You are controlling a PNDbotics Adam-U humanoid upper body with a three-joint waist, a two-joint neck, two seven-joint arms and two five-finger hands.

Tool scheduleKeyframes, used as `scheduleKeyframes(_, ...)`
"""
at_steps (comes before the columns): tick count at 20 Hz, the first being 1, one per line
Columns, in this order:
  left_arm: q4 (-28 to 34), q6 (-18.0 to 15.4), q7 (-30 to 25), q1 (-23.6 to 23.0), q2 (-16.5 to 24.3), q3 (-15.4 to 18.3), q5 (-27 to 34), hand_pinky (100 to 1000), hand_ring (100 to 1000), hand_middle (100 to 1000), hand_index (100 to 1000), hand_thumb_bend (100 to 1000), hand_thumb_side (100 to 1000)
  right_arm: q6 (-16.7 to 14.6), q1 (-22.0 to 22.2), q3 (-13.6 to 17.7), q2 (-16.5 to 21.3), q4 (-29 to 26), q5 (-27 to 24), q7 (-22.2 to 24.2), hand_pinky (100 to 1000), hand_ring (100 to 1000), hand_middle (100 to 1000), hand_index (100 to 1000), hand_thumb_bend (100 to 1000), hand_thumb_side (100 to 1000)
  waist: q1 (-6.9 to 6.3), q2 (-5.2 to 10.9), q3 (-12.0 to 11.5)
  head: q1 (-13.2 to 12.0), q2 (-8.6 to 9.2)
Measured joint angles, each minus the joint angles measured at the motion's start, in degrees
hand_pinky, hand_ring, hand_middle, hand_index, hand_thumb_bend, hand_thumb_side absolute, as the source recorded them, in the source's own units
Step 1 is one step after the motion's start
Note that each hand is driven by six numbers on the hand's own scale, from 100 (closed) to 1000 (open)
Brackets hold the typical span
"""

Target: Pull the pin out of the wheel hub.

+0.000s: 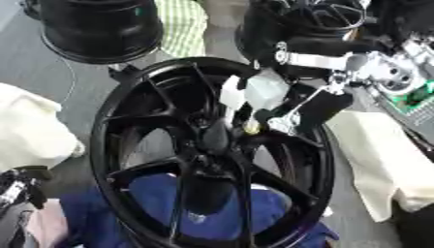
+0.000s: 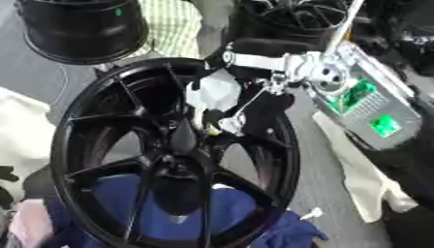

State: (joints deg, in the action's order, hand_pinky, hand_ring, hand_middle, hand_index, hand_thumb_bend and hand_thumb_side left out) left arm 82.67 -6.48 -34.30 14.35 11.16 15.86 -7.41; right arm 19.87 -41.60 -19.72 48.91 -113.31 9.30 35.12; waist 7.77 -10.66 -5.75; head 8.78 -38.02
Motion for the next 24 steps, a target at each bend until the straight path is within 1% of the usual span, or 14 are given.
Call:
scheduleKeyframes(5, 0.0, 0.3, 0.4, -1.3, 0.5, 0.7, -0.1, 468, 483, 645, 789, 100, 720, -1.4, 7.8, 6.9, 7.9, -0.5, -8.1, -6.7, 100, 266, 455, 453, 100, 100, 0.37, 1.27, 2.1, -1.6, -0.68)
scheduleKeyframes(9, 0.0, 0.6, 1.0, -2.1, 0.5, 1.4, -0.1, 468, 483, 644, 788, 100, 720, -1.3, 21.2, 15.9, 12.9, -0.6, -9.0, -15.5, 100, 301, 485, 486, 100, 100, 0.13, 1.71, 3.8, -3.0, -0.69)
scheduleKeyframes(12, 0.0, 0.8, 1.7, -2.5, 0.5, 2.1, 0.1, 468, 483, 643, 788, 100, 720, 0.5, 32.8, 22.7, 12.5, -0.6, -6.1, -23.5, 150, 353, 524, 536, 100, 100, -0.37, 1.71, 4.9, -4.2, -0.69)
scheduleKeyframes(13, 0.0, 0.9, 1.9, -2.6, 0.5, 2.2, 0.2, 467, 483, 643, 787, 100, 720, 1.5, 36.0, 24.6, 11.5, -0.6, -4.3, -25.8, 234, 415, 589, 619, 100, 100, -0.54, 1.71, 5.2, -4.5, -0.68)
scheduleKeyframes(14, 0.1, 0.9, 2.1, -2.7, 0.5, 2.4, 0.4, 467, 483, 643, 787, 100, 720, 2.6, 39.0, 26.3, 9.9, -0.5, -2.0, -28.1, 255, 436, 612, 648, 100, 100, -0.67, 1.69, 5.4, -4.7, -0.68)
scheduleKeyframes(15, 0.1, 1.0, 2.3, -2.7, 0.5, 2.4, 0.4, 467, 483, 643, 787, 100, 719, 3.7, 41.6, 27.7, 7.9, -0.5, 0.5, -30.1, 318, 500, 718, 744, 167, 100, -0.80, 1.65, 5.5, -4.9, -0.68)
scheduleKeyframes(16, 0.2, 1.0, 2.5, -2.8, 0.5, 2.6, 0.5, 467, 483, 643, 787, 100, 719, 4.7, 43.9, 29.0, 5.6, -0.2, 2.9, -32.0, 329, 513, 742, 763, 186, 100, -0.93, 1.58, 5.7, -5.1, -0.68)
scheduleKeyframes(17, 0.4, 1.0, 2.7, -2.8, 0.5, 2.7, 0.6, 467, 483, 643, 787, 100, 719, 5.6, 45.8, 30.0, 3.1, 0.1, 5.1, -33.9, 403, 586, 815, 824, 276, 116, -1.08, 1.47, 5.8, -5.2, -0.67)
scheduleKeyframes(18, 0.4, 1.0, 2.8, -2.8, 0.5, 2.8, 0.6, 467, 483, 643, 787, 100, 719, 6.4, 47.5, 30.9, 0.3, 0.6, 6.9, -35.8, 408, 591, 820, 827, 285, 127, -1.29, 1.39, 5.9, -5.2, -0.67)
scheduleKeyframes(19, 0.5, 1.1, 3.0, -2.8, 0.5, 2.8, 0.7, 467, 483, 643, 787, 100, 719, 7.0, 48.9, 31.7, -2.5, 1.2, 8.4, -37.7, 459, 643, 863, 843, 363, 218, -1.51, 1.26, 5.9, -5.2, -0.67)
scheduleKeyframes(20, 0.6, 1.0, 3.1, -2.8, 0.5, 2.9, 0.8, 467, 483, 643, 787, 100, 719, 7.4, 50.0, 32.4, -5.5, 1.9, 9.4, -39.8, 466, 653, 871, 845, 378, 237, -1.70, 1.15, 5.9, -5.2, -0.66)
scheduleKeyframes(21, 0.7, 1.0, 3.2, -2.8, 0.4, 3.0, 0.8, 467, 483, 643, 787, 100, 719, 7.7, 50.9, 33.1, -8.3, 2.6, 10.1, -42.1, 498, 696, 911, 851, 425, 161, -1.83, 1.08, 6.0, -5.2, -0.66)
scheduleKeyframes(22, 0.7, 1.0, 3.3, -2.8, 0.4, 3.1, 0.9, 467, 483, 643, 787, 100, 719, 7.8, 51.6, 33.8, -11.1, 3.4, 10.5, -44.6, 501, 700, 911, 851, 433, 320, -1.91, 1.08, 6.0, -5.2, -0.66)
scheduleKeyframes(24, 0.7, 1.0, 3.5, -2.8, 0.4, 3.1, 0.9, 467, 483, 643, 787, 100, 719, 7.5, 52.5, 35.0, -16.2, 5.2, 10.6, -50.1, 492, 705, 922, 844, 458, 362, -2.04, 1.06, 6.0, -5.2, -0.66)
